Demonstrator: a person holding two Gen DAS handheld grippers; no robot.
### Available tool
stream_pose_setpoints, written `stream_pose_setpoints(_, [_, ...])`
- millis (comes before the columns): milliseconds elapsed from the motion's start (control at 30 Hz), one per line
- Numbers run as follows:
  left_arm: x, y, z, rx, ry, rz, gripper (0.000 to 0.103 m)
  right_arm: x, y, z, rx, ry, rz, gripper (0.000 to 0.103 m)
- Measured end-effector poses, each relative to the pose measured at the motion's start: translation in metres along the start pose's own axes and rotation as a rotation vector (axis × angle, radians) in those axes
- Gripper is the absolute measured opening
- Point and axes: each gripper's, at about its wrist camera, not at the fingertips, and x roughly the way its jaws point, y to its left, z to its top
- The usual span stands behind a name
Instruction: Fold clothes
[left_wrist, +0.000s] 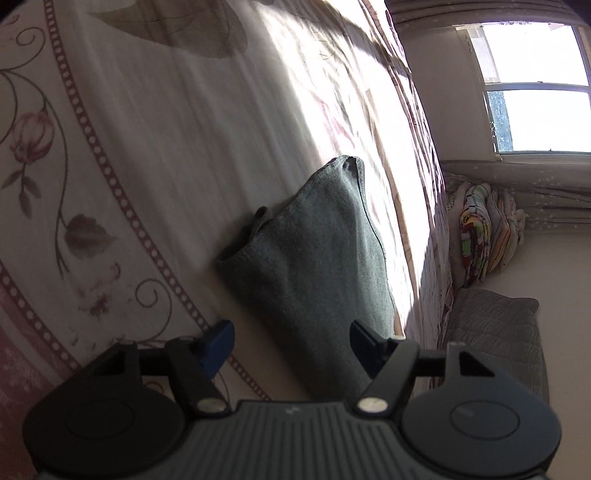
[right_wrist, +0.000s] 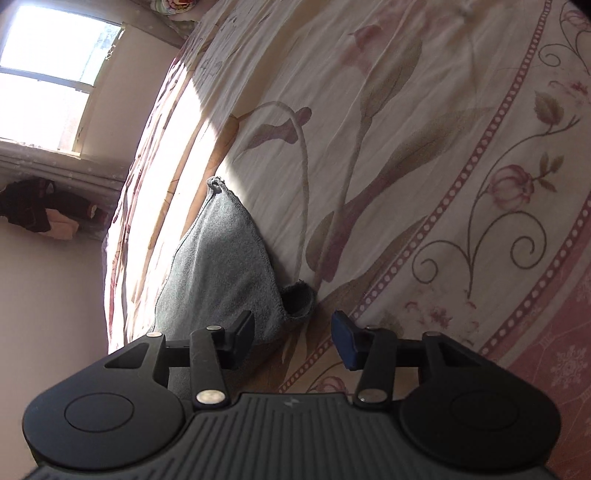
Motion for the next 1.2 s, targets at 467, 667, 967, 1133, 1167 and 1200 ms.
stream_pose_setpoints(467, [0.030, 0.015, -0.022, -0.149, -0.243, -0.097, 0.016, 0.027, 0.015, -0.027, -0.004, -0.213, 0.056, 0.033])
stream_pose_setpoints(667, [0.024, -0.003, -0.023, -0.036, -0.283, -0.012, 0.008, 0.031, 0.029, -0.032, -0.119, -0.288, -0.054, 0.012])
stream_pose_setpoints(967, [-0.014, -0.001, -0.031, -0.065, -0.261, 0.064, 0.007, 0.003, 0.026, -0.045, -0.117, -0.278, -0.105, 0.011])
stream_pose_setpoints(1133, [-0.039, 0.010, -0.048, -0.092, -0.237, 0.099, 0.007, -0.024, 0.019, -0.062, -0.102, -0.264, -0.124, 0.012])
stream_pose_setpoints(1167, [-0.044, 0.011, -0.052, -0.092, -0.234, 0.108, 0.007, -0.029, 0.018, -0.065, -0.102, -0.263, -0.130, 0.012])
stream_pose_setpoints(1200, [-0.049, 0.013, -0.056, -0.092, -0.230, 0.118, 0.007, -0.034, 0.016, -0.069, -0.105, -0.262, -0.137, 0.012])
